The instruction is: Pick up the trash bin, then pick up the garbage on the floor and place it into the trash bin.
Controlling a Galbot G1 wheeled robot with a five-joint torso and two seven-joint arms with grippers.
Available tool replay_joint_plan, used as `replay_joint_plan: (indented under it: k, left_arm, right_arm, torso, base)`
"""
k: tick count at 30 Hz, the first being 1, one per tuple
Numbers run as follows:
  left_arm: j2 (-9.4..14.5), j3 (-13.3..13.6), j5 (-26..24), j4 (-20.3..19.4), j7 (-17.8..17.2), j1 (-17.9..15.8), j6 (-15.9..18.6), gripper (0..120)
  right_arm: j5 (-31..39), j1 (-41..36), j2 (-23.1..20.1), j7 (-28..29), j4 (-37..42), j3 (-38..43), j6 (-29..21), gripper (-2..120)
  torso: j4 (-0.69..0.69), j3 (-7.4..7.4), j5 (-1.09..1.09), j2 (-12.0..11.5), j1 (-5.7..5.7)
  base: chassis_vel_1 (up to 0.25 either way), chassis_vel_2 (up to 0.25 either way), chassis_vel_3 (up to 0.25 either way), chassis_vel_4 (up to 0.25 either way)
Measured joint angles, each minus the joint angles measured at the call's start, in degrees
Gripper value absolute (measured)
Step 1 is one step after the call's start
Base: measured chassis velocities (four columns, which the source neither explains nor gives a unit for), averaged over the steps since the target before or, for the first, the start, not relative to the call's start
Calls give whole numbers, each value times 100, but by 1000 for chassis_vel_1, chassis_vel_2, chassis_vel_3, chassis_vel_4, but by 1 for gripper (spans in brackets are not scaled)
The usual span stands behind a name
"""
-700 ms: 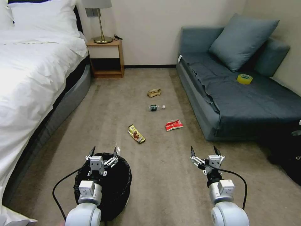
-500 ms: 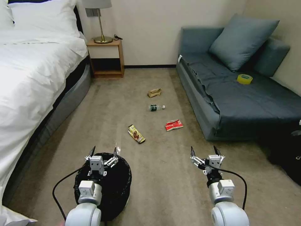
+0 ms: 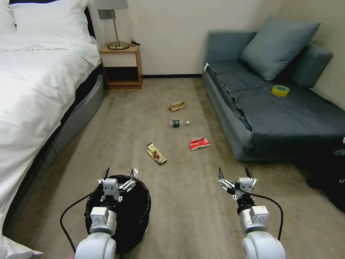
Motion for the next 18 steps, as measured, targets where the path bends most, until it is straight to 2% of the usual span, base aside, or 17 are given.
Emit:
replay_joint_plan:
  k: [18]
  left_arm:
    - [0, 0, 0, 0, 0, 0, 0, 100]
  right_arm:
    - [0, 0, 0, 0, 0, 0, 0, 100]
  torso:
    - [0, 0, 0, 0, 0]
  base:
    - [0, 0, 0, 0]
